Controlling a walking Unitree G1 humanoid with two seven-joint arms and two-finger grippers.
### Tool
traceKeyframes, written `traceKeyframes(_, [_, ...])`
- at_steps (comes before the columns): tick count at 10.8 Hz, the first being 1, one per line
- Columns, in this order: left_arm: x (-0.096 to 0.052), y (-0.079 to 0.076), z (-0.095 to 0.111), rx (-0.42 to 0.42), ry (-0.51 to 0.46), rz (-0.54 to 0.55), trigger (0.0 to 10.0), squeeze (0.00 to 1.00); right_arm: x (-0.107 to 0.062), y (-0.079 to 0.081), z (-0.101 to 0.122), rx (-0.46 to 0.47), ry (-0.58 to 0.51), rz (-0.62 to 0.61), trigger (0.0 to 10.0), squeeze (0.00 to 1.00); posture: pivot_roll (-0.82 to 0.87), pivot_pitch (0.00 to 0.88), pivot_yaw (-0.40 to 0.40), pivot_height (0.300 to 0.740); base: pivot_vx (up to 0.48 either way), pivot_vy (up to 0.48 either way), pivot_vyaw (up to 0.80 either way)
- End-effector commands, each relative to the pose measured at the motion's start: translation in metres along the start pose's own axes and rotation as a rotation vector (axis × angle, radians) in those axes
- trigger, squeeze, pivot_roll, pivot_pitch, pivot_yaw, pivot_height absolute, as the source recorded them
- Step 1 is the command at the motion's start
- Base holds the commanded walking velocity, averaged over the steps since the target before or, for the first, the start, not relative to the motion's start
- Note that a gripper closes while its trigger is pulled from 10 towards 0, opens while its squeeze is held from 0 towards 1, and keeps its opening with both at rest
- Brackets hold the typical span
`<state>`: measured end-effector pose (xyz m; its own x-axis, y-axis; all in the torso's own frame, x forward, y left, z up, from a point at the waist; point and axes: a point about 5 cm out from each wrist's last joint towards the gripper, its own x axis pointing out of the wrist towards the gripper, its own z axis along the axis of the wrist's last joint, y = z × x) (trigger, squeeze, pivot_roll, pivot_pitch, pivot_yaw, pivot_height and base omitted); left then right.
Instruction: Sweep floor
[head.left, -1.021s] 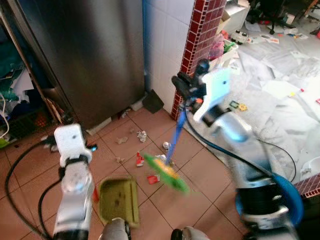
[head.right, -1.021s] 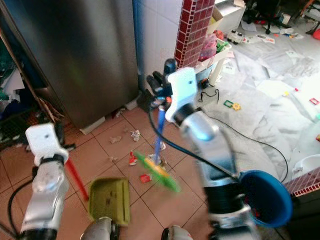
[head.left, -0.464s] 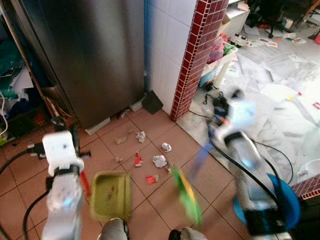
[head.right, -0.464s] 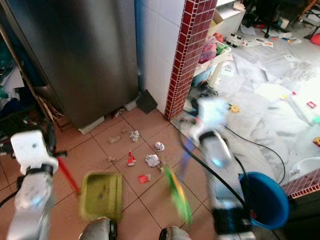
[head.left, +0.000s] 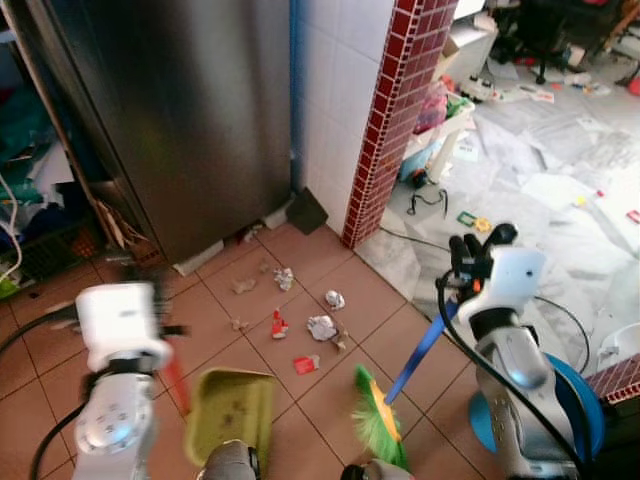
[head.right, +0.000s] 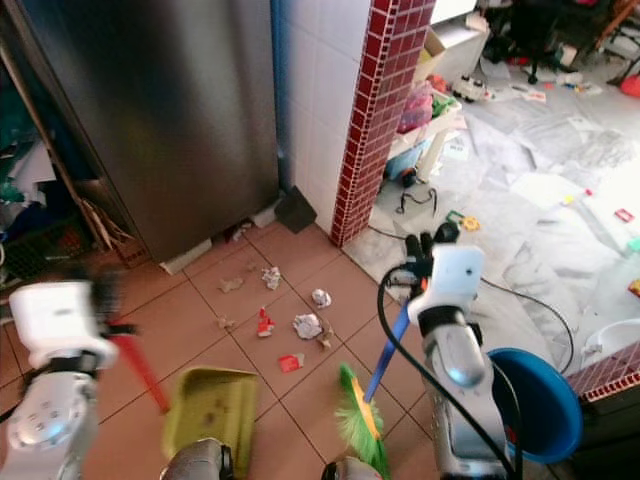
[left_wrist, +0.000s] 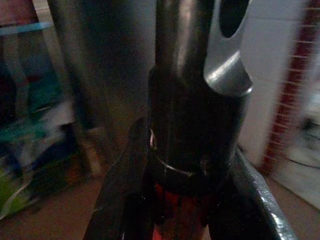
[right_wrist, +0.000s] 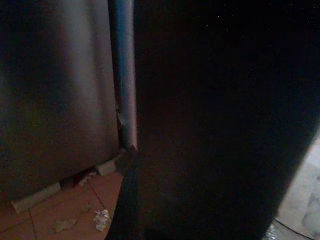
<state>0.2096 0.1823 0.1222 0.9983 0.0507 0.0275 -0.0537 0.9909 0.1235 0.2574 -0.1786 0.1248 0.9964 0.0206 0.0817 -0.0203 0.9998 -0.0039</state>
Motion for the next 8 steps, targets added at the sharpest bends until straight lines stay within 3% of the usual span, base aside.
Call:
traceKeyframes(1, [0.001, -0.005, 0.013, -0.004, -0.054, -0.049, 10.0, 0.00, -0.003, -0.004, 0.003, -0.005, 0.001, -0.005, 10.0, 0.00, 0.00, 0.017, -0.017, 0.740, 0.000, 0.000, 0.00])
traceKeyframes(3, [-0.006, -0.008, 0.017, 0.027, -0.040, -0.152, 10.0, 0.00, -0.009, -0.008, 0.005, -0.001, 0.014, 0.005, 10.0, 0.00, 0.00, 0.021, -0.015, 0.740, 0.000, 0.000, 0.00])
traceKeyframes(4, [-0.008, -0.005, 0.018, 0.037, -0.033, -0.150, 10.0, 0.00, -0.011, -0.009, 0.005, -0.007, 0.019, 0.002, 10.0, 0.00, -0.01, 0.032, -0.013, 0.740, 0.000, 0.000, 0.00])
traceKeyframes(5, [-0.007, 0.000, 0.020, 0.038, -0.033, -0.106, 10.0, 0.00, -0.011, -0.009, 0.006, -0.034, 0.016, 0.001, 10.0, 0.00, -0.01, 0.048, -0.010, 0.740, 0.000, 0.000, 0.00])
traceKeyframes(8, [-0.009, 0.007, 0.021, 0.004, -0.031, 0.009, 10.0, 0.00, 0.000, -0.004, 0.009, -0.024, 0.010, 0.012, 10.0, 0.00, 0.01, 0.039, -0.048, 0.740, 0.000, 0.000, 0.78])
